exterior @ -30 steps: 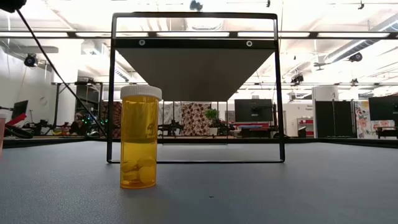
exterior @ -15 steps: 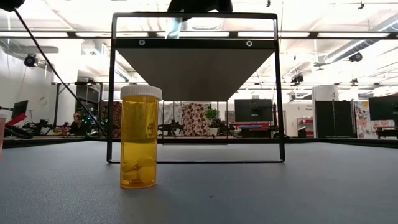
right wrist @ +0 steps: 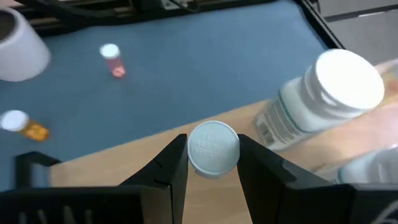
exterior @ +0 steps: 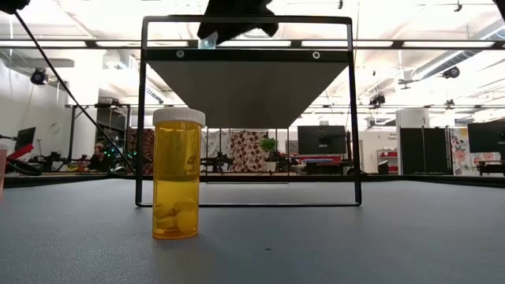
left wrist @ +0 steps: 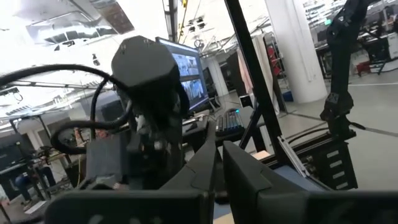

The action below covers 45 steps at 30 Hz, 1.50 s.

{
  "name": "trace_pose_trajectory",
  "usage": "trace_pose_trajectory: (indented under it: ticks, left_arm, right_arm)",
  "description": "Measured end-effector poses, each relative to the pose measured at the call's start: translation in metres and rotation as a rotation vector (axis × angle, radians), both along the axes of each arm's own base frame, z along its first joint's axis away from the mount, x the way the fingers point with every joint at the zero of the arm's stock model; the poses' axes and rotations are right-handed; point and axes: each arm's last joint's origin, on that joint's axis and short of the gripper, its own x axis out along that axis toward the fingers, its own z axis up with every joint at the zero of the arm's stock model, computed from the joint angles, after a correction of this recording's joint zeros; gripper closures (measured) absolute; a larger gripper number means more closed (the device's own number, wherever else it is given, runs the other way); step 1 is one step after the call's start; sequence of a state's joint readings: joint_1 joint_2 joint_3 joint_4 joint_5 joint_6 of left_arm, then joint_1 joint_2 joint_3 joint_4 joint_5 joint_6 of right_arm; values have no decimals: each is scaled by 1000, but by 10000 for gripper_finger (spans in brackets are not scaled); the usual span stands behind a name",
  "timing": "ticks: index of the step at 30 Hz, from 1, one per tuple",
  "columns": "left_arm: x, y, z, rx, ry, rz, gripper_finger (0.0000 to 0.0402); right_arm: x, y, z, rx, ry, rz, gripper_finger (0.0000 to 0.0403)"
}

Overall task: Pick and place medicine bottles onto shelf by color
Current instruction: Put the blue pill bottle on the shelf

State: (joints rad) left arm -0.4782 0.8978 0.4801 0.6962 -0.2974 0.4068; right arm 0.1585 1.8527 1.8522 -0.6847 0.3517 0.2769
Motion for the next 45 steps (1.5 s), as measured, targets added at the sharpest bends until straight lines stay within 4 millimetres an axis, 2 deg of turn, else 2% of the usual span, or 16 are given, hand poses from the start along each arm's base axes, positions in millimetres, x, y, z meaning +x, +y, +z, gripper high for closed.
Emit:
trace_pose_trajectory:
  ticks: [7, 32, 40, 45]
  left_arm:
    - [-1, 0, 1, -2, -4, 0, 389]
    - [-1, 1, 1, -1, -6, 0, 389]
    - [-1, 1, 1, -1, -6, 0, 389]
    - [-1, 1, 1, -1, -5, 0, 389]
  right_arm:
    - [0, 0, 6, 0, 17, 2, 291]
    - [2, -3, -9, -5, 38, -4, 291]
    - [2, -4, -8, -6, 33, -28, 261]
    - [2, -5, -7, -8, 29, -28, 256]
